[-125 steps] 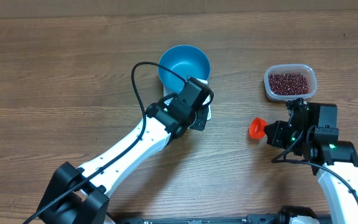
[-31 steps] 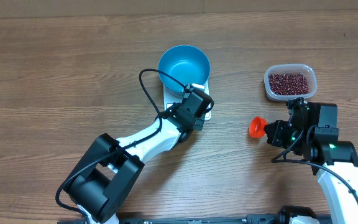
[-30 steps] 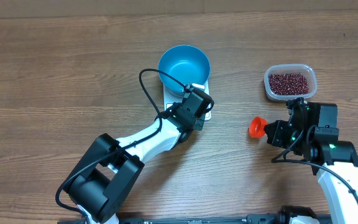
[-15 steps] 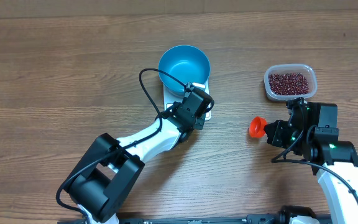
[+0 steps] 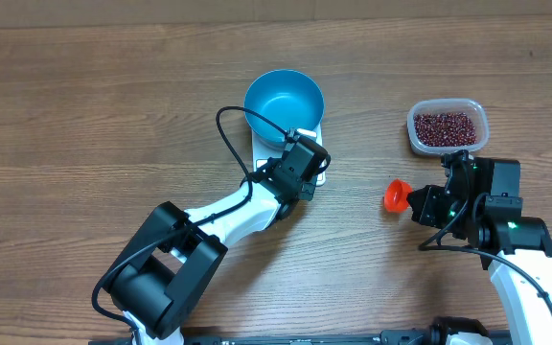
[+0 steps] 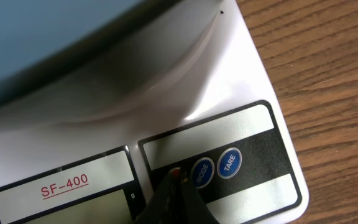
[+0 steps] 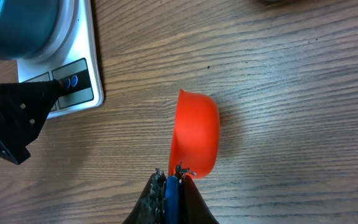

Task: Scoop item into bowl and weigh 150g on scale

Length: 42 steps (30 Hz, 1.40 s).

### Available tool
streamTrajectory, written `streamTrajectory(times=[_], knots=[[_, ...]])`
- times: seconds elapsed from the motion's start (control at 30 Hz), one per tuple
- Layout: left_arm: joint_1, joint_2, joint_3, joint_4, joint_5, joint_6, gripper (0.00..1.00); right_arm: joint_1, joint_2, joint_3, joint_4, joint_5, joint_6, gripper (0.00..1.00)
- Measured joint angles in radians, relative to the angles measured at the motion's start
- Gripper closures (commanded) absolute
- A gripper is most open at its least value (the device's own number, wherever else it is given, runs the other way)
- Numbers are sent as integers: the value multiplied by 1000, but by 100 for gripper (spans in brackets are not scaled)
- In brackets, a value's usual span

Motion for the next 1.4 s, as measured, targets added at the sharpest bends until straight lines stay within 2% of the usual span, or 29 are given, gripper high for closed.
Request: streamTrajectory(times=[1.4], knots=[[0,15,0,40,-29,7,96,0,0,0,0,-7,0,96]])
